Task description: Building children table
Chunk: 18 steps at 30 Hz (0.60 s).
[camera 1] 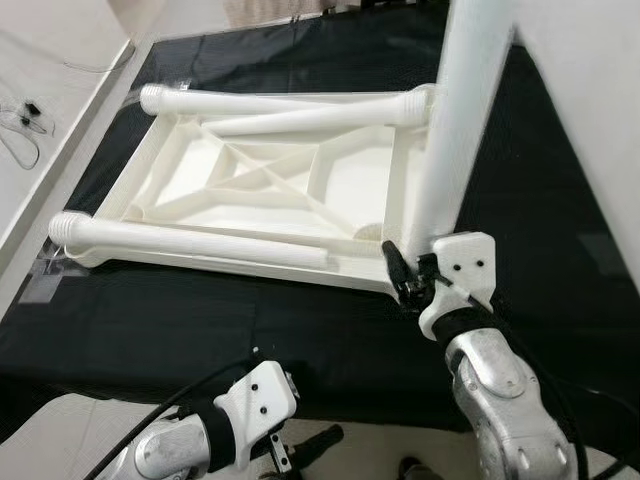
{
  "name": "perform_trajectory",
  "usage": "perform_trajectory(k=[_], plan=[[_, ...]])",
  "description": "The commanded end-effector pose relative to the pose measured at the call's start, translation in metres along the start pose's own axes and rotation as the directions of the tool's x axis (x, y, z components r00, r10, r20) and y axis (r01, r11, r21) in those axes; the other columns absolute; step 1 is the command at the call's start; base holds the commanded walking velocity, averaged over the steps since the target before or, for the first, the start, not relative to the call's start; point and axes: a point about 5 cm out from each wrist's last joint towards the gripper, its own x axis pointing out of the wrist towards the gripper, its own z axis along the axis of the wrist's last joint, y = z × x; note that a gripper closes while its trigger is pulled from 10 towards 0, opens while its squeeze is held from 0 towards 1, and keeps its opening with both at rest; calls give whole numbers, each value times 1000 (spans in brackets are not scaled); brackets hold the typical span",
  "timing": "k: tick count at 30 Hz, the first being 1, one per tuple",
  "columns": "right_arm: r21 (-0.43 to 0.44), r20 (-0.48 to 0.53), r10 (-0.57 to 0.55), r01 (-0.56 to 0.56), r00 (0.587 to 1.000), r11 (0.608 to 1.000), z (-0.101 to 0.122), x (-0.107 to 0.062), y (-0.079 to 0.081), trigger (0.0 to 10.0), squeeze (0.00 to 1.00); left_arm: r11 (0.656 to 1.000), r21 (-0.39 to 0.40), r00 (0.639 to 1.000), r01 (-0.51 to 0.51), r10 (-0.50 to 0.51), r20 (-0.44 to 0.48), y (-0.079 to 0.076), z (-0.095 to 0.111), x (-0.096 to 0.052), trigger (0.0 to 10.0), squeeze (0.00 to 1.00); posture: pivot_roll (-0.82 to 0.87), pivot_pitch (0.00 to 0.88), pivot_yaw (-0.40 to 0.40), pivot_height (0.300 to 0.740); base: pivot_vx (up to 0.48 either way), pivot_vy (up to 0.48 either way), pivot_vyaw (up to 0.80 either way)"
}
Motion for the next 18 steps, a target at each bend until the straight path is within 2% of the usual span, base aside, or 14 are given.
perform_trajectory(k=[1, 2, 3, 4, 5, 6, 8, 10, 12, 14, 15, 16, 17, 18], plan=[[48, 47, 79, -81, 996, 996, 5, 1, 3, 10000, 1000, 1000, -23, 1000, -5, 4, -17, -2, -6, -1, 10000, 0, -32, 305, 150, 740, 0, 0, 0], [38, 88, 137, -141, 987, 989, 13, 2, 2, 10000, 1000, 1000, -24, 1000, -6, 6, -16, -2, -6, -1, 10000, 0, -31, 305, 150, 740, 0, 0, 0], [-8, 117, 238, -239, 964, 971, 21, 4, 1, 10000, 804, 1000, -24, 1000, -7, 7, -15, -2, -6, 0, 10000, 0, -31, 304, 149, 740, 0, 0, 0], [-8, 117, 238, -239, 964, 971, 21, 4, 1, 10000, 804, 1000, -24, 1000, -7, 7, -15, -2, -6, 0, 10000, 0, -31, 304, 149, 740, 0, 0, 0], [-75, 121, 339, -332, 933, 940, 28, 7, -4, 10000, 0, 1000, -23, 1000, -9, 8, -14, -2, -6, 1, 10000, 0, -28, 299, 146, 740, 0, 0, 0], [-119, 112, 395, -382, 912, 916, 33, 8, -8, 10000, 0, 1000, -23, 1000, -9, 9, -13, -2, -6, 2, 10000, 0, -28, 299, 146, 740, 0, 0, 0], [-227, 47, 552, -529, 833, 818, 40, 15, -16, 10000, 0, 1000, -23, 1000, -13, 13, -9, -2, -7, 3, 10000, 0, -27, 291, 138, 740, 0, 0, 0], [-267, 4, 625, -602, 780, 753, 43, 17, -18, 10000, 0, 1000, -23, 1000, -14, 14, -7, -2, -7, 4, 10000, 0, -27, 291, 138, 740, 0, 0, 0], [-294, -74, 715, -700, 695, 651, 44, 19, -20, 10000, 0, 1000, -22, 1000, -19, 19, 0, -2, -7, 6, 10000, 0, -25, 283, 122, 740, 0, 0, 0], [-296, -93, 738, -726, 669, 621, 44, 20, -22, 10000, 0, 1000, -22, 1000, -21, 21, 2, -2, -7, 7, 10000, 0, -25, 283, 122, 740, 0, 0, 0], [-296, -125, 756, -751, 643, 590, 43, 21, -23, 10000, 0, 1000, -22, 1000, -22, 23, 4, -2, -7, 8, 10000, 0, -25, 283, 120, 740, 0, 0, 0], [-296, -125, 756, -751, 643, 590, 43, 21, -23, 10000, 0, 1000, -22, 1000, -22, 23, 4, -2, -7, 8, 10000, 0, -25, 283, 120, 740, 0, 0, 0], [-284, -169, 775, -783, 608, 553, 41, 25, -26, 10000, 0, 999, -23, 1000, -27, 27, 11, -2, -6, 9, 10000, 0, -28, 276, 104, 740, 0, 0, 0], [-281, -208, 783, -802, 587, 527, 38, 31, -31, 7647, 0, 999, -25, 999, -30, 31, 19, -2, -6, 10, 10000, 0, -26, 273, 98, 740, 0, 0, 0]])
